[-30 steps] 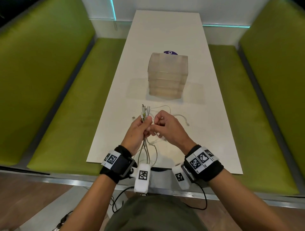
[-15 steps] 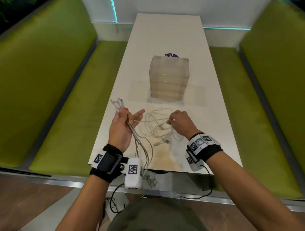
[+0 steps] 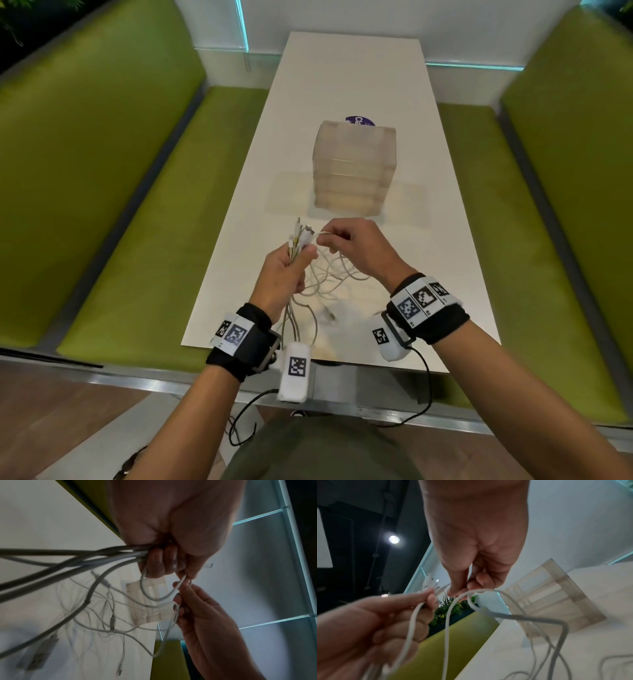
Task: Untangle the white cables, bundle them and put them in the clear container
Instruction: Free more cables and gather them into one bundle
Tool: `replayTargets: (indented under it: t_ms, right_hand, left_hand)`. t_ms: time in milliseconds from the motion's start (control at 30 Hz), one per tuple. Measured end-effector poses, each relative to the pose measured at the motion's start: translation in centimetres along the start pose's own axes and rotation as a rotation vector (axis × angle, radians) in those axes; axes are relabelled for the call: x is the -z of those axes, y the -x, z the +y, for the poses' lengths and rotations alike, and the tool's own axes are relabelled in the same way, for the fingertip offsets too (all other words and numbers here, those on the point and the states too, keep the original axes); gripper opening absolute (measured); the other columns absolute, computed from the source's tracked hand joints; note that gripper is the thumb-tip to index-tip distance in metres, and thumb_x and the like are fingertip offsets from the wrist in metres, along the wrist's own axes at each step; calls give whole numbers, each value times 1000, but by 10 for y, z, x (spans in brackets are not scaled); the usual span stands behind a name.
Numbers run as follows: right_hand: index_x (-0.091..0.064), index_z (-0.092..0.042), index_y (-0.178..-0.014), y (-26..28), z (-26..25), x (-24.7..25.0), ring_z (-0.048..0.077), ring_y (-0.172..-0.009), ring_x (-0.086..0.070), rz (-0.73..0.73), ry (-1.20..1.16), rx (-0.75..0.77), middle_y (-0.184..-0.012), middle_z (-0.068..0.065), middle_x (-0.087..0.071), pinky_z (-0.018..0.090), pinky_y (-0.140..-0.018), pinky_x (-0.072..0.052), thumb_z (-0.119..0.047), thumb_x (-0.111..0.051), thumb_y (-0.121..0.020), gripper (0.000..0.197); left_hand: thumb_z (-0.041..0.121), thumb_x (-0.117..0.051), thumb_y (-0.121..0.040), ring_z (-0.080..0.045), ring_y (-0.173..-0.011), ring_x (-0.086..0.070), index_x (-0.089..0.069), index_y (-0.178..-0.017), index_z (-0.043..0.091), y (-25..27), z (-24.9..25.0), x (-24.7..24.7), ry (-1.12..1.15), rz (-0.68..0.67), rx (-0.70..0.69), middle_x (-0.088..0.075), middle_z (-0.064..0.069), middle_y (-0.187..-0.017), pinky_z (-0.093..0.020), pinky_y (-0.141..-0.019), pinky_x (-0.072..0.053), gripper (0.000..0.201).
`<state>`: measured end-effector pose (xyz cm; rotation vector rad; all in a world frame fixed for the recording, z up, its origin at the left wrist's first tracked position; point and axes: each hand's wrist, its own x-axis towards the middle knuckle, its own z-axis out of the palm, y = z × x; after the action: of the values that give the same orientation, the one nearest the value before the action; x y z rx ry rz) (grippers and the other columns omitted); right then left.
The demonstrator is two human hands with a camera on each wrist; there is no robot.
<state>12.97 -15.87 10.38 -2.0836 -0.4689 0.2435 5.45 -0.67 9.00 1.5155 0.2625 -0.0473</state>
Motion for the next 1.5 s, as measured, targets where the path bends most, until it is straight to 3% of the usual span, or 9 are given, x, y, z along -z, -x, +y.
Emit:
replayTargets:
  t_ms: [233,500,667,800,900,1133,1300,1400,1500]
  right_hand:
    - [-65,-15,-100,-1,47,3,23,-96,-55,-140,657,-14,-100,3,-57,32,-70,-41,-23,-59,-90,15]
    - [-65,-12,-91,0,47,15,16,-83,-53,56,269,7,-92,2,-61,33,-76,-42,-21,-55,-94,14]
    - [-61,-13,-94,-1,49,22,17,-80,-55,-112,442,-52,-91,0,-63,32,-71,-43,-28,-52,-95,17]
    - [-66,-9,-92,-2,35,15,6,-63,-52,-127,164,15,-82,0,-63,22,-64,-44,-13,-51,-95,16]
    - [-70,-9,-101,-4,17,2,13,-75,-54,-174,268,177,-84,3,-62,23,-71,-42,-17,-53,-95,19]
    - [-71,-19,-107,-7,-1,-3,13,-76,-47,-117,467,180,-83,-3,-49,30,-67,-38,-29,-54,-95,23]
    - [-56,-17,-100,-4,1,-10,18,-75,-53,-87,448,134,-85,-3,-57,30,-63,-37,-31,-58,-91,18]
    - [-52,-18,-92,-7,15,-6,19,-72,-52,-121,425,-3,-79,-3,-59,32,-60,-38,-48,-58,-88,31]
    - [-56,-16,-84,-11,21,-6,17,-74,-50,-264,406,12,-83,-3,-54,31,-66,-39,-43,-56,-91,28]
  left_hand:
    - [17,-47,-99,-6,-40,-21,-48,-73,14,0,16,13,247,163,-74,-28,12,-44,-20,-40,-23,27]
    - [19,-46,-100,-5,-40,-21,-45,-73,15,-6,14,34,367,369,-101,-27,13,-45,-19,-39,-21,28]
    - [22,-47,-100,-7,-42,-20,-46,-73,15,-9,15,43,452,499,-140,-26,12,-47,-21,-40,-20,27]
    - [23,-49,-99,-7,-42,-25,-55,-79,14,-9,10,33,219,379,-89,-31,11,-47,-23,-42,-23,23]
    - [25,-54,-96,-8,-42,-28,-60,-89,4,-8,3,15,-44,224,-34,-34,6,-52,-24,-42,-26,23]
    - [28,-55,-96,-7,-43,-27,-54,-78,15,-1,-2,0,-177,30,-39,-33,13,-48,-25,-44,-25,22]
    - [19,-53,-97,-12,-46,-28,-48,-73,16,-3,0,5,-146,132,-68,-32,3,-55,-28,-47,-25,24]
    - [14,-50,-98,-8,-42,-26,-47,-77,12,-2,4,14,-12,232,-93,-32,9,-48,-24,-43,-25,21]
    - [12,-48,-98,-6,-40,-25,-42,-71,16,-1,4,21,79,271,-109,-32,14,-44,-22,-41,-25,28]
